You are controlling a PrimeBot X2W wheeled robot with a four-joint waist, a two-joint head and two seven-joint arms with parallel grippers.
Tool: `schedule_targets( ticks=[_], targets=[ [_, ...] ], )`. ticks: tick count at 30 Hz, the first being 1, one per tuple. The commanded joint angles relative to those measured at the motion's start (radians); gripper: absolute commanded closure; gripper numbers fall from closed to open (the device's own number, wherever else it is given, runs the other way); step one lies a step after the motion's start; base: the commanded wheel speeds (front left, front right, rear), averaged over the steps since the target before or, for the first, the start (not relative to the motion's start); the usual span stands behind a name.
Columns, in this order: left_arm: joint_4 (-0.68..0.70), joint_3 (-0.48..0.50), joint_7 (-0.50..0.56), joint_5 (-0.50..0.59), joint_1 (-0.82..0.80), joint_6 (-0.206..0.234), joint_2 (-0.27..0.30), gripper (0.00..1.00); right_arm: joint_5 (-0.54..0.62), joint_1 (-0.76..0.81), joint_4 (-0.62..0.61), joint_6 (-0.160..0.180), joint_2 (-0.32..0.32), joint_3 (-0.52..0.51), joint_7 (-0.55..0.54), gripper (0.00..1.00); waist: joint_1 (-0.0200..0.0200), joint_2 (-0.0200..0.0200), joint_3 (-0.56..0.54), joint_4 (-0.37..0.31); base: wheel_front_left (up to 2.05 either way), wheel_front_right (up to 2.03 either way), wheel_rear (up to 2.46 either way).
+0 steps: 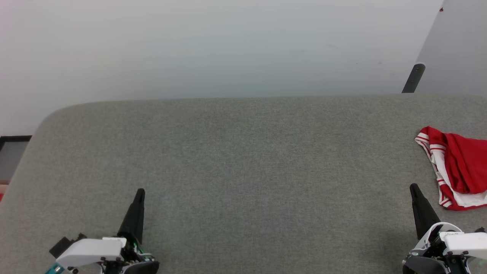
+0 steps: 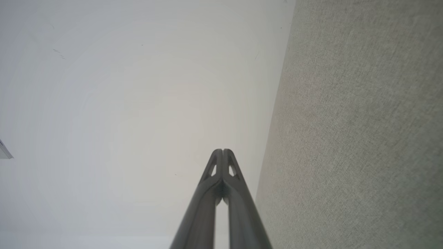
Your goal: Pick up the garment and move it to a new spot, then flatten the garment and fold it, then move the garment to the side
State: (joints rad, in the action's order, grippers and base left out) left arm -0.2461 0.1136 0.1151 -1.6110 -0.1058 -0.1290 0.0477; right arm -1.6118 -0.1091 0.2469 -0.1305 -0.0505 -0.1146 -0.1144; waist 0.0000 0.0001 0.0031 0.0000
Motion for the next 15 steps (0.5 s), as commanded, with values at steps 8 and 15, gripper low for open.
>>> schedule_targets(
  ticks=[8, 15],
  targets=[
    [-0.001, 0.002, 0.001, -0.004, -0.010, -0.005, 0.001, 1.00, -0.002, -0.003, 0.000, 0.000, 0.003, 0.001, 0.001, 1.00, 0.0000, -0.0001, 0.000, 0.000, 0.00, 0.00, 0.00],
    [-0.001, 0.002, 0.001, -0.004, -0.010, -0.005, 0.001, 1.00, -0.002, -0.003, 0.000, 0.000, 0.003, 0.001, 0.001, 1.00, 0.0000, -0.0001, 0.000, 0.000, 0.00, 0.00, 0.00]
  ],
)
